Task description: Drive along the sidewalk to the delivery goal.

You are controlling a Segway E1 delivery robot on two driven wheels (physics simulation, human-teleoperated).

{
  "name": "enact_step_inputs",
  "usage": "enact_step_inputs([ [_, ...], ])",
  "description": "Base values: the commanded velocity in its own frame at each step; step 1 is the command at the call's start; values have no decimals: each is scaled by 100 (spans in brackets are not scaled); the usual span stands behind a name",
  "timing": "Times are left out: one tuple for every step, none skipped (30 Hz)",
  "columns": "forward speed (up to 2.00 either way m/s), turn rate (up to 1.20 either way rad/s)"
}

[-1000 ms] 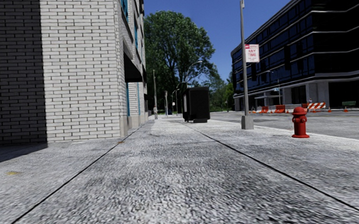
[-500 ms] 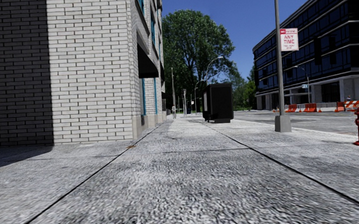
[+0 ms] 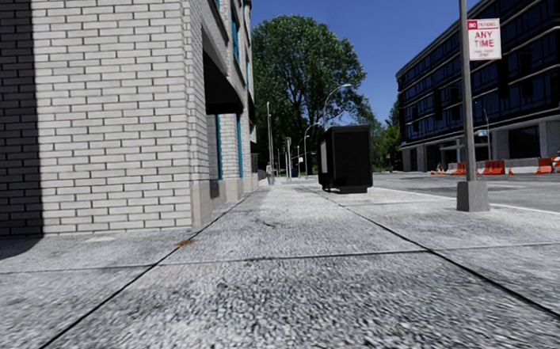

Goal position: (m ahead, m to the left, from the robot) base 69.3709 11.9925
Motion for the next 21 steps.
enact_step_inputs([
  [200, 0],
  [200, 0],
  [200, 0],
  [200, 0],
  [200, 0],
  [200, 0],
  [200, 0],
  [200, 0],
  [200, 0],
  [200, 0],
  [200, 0],
  [200, 0],
  [200, 0],
  [200, 0],
  [200, 0],
  [200, 0],
  [200, 0],
  [200, 0],
  [200, 0],
  [200, 0],
  [200, 0],
])
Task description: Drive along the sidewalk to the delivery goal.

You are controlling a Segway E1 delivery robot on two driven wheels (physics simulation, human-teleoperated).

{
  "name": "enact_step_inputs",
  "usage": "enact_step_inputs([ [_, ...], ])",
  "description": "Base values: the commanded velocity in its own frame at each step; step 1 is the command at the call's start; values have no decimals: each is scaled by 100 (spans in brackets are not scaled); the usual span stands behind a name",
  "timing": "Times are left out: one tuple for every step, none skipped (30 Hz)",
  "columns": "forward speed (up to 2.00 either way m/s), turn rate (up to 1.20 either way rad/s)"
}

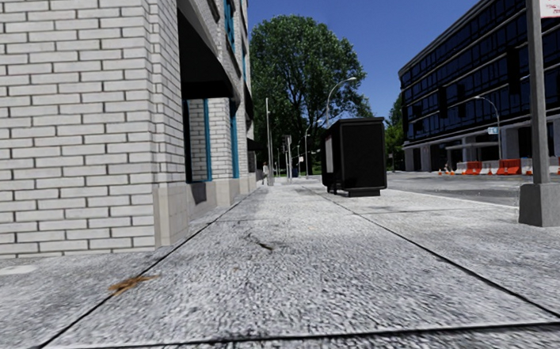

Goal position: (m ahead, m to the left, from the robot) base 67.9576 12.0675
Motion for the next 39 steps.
enact_step_inputs([
  [200, 0],
  [200, 0],
  [200, 0],
  [200, 0],
  [200, 0],
  [200, 0],
  [200, 0],
  [200, 0],
  [200, 0],
  [200, 0],
  [200, 0],
  [200, 0],
  [200, 0],
  [200, 0],
  [200, 0],
  [200, 0],
  [200, 0],
  [200, 0],
  [200, 0],
  [200, 0],
  [200, 0],
  [200, 0],
  [200, 0],
  [200, 0],
  [200, 0],
  [200, 0],
  [200, 0],
  [200, 0],
  [200, 0],
  [200, 0],
  [200, 0],
  [200, 0],
  [200, 0],
  [200, 0],
  [200, 0],
  [200, 0],
  [200, 0],
  [200, 0],
  [200, 0],
])
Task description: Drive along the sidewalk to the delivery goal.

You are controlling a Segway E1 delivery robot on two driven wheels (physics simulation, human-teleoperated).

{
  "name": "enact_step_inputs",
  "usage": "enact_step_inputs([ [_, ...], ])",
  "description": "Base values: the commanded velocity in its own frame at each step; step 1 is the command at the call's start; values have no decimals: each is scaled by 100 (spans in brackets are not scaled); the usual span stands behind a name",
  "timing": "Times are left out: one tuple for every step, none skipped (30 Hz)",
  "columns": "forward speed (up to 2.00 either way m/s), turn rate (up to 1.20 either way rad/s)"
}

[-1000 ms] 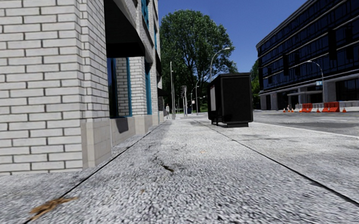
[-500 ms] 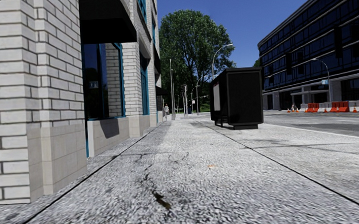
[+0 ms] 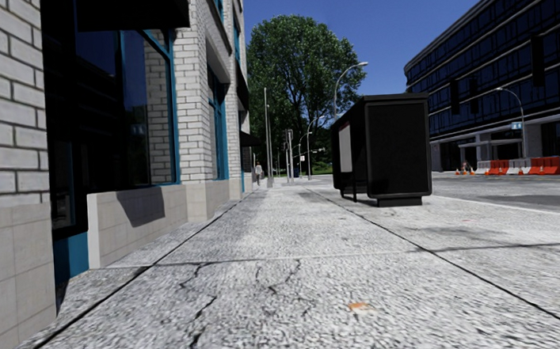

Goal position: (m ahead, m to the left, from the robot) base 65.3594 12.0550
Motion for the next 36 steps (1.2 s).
enact_step_inputs([
  [200, 0],
  [200, 0],
  [200, 0],
  [200, 0],
  [200, 0],
  [200, 0],
  [200, 0],
  [200, 0],
  [200, 0],
  [200, 0],
  [200, 0],
  [200, 0],
  [200, 0],
  [200, 0],
  [200, 0],
  [200, 0],
  [200, 0],
  [200, 0],
  [200, 0],
  [200, 0],
  [200, 0],
  [200, 0],
  [200, 0],
  [200, 0],
  [200, 0],
  [200, 0],
  [200, 0],
  [200, 0],
  [200, 0],
  [200, 0],
  [200, 0],
  [200, 0],
  [200, 0],
  [200, 0],
  [200, 0],
  [200, 0],
])
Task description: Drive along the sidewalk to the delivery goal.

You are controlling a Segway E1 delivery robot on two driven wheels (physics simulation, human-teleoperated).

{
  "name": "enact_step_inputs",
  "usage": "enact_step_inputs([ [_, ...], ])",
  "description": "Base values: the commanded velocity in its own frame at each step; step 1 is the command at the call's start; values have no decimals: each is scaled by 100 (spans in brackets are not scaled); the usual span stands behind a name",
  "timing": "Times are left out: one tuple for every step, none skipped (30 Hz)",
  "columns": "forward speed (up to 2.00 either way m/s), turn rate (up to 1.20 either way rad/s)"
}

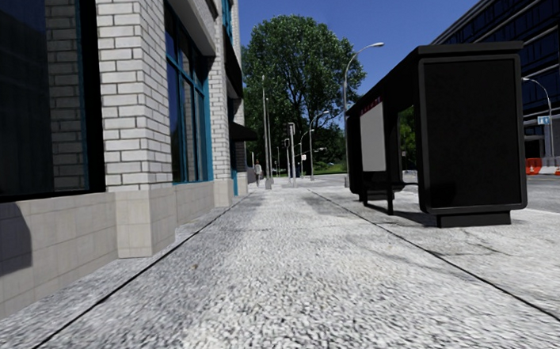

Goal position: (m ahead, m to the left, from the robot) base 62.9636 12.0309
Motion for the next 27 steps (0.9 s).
enact_step_inputs([
  [200, 0],
  [200, 0],
  [200, 0],
  [200, 0],
  [200, 0],
  [200, 0],
  [200, 0],
  [200, 0],
  [200, 0],
  [200, 0],
  [200, 0],
  [200, 0],
  [200, 0],
  [200, 0],
  [200, 0],
  [200, 0],
  [200, 0],
  [200, 0],
  [200, 0],
  [200, 0],
  [200, 0],
  [200, 0],
  [200, 0],
  [200, 0],
  [200, 0],
  [200, 0],
  [200, 0],
])
